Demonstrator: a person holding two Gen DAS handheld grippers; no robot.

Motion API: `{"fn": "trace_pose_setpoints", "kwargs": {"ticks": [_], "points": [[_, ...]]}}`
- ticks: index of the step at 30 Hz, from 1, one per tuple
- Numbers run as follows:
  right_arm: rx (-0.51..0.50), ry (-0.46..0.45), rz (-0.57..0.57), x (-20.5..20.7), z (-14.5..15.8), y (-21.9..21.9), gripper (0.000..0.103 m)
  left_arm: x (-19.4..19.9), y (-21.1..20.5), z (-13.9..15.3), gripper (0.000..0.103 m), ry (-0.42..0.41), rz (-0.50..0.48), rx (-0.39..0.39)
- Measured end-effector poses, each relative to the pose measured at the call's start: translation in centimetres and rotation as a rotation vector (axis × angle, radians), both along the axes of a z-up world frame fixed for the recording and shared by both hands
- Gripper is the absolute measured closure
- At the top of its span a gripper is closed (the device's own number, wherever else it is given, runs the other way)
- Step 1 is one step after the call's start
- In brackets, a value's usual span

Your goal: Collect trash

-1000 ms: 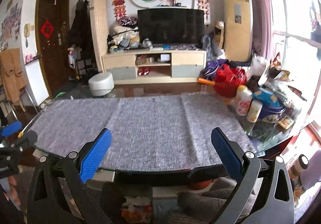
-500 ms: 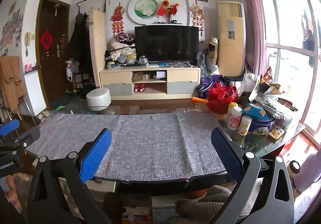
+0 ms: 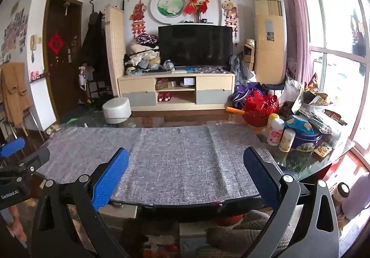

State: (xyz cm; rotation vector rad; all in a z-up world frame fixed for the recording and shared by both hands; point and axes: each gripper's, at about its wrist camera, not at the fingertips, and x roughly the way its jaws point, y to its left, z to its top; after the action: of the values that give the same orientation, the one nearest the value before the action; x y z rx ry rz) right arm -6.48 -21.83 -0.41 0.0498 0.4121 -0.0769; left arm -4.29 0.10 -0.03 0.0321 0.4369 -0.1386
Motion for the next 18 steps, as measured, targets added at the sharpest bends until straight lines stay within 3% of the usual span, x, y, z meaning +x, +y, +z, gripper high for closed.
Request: {"fn": "trace_pose_setpoints", "kwargs": {"ticks": [18], "points": [[0.008, 0.016, 0.0, 0.64, -0.39, -0.05, 0.003, 0.14, -0.28, -0.37, 0.008, 0.006, 0.0, -0.016]]}}
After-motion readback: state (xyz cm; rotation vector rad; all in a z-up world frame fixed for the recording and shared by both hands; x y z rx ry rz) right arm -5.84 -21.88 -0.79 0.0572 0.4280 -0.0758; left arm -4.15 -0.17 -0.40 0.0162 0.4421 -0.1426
